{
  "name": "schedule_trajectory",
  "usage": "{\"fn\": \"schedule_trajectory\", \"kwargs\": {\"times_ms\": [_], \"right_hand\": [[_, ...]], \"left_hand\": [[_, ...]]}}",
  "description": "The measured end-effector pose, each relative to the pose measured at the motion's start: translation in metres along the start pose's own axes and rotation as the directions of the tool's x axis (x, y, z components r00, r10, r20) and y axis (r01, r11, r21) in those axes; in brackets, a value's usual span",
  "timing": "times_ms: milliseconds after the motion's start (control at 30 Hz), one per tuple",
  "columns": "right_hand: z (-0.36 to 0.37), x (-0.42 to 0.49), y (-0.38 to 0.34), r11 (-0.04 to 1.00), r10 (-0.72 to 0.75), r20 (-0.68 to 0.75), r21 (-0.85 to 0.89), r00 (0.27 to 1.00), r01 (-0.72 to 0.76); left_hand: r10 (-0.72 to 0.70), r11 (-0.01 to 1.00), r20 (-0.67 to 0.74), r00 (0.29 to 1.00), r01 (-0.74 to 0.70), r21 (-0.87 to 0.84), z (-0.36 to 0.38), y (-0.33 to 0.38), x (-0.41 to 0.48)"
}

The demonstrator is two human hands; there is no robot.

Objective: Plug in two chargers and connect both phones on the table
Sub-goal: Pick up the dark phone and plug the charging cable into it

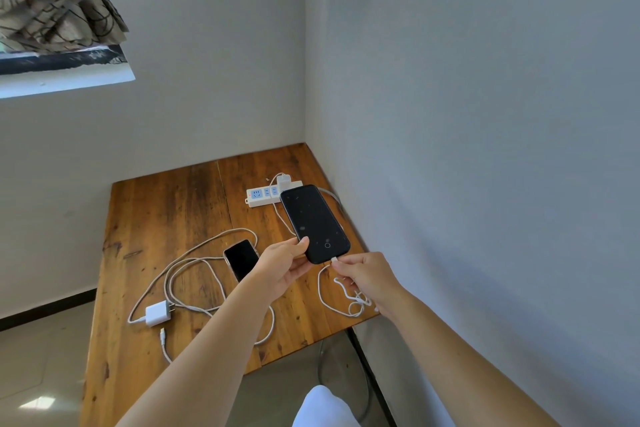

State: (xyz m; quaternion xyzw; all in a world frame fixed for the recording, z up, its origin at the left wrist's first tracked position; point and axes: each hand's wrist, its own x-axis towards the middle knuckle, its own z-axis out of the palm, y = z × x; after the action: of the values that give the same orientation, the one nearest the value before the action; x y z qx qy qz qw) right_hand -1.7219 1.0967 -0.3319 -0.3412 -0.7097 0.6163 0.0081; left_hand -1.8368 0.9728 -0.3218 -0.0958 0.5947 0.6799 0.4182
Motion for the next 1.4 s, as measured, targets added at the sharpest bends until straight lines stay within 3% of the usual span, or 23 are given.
{"fn": "schedule_trajectory", "kwargs": {"times_ms": [1400], "right_hand": [[-0.003, 0.011, 0.007, 1.0, 0.019, 0.026, 0.007, 0.999, -0.019]], "left_hand": [[-0.022, 1.0, -0.032, 0.999, 0.022, -0.008, 0.001, -0.002, 0.004]]}}
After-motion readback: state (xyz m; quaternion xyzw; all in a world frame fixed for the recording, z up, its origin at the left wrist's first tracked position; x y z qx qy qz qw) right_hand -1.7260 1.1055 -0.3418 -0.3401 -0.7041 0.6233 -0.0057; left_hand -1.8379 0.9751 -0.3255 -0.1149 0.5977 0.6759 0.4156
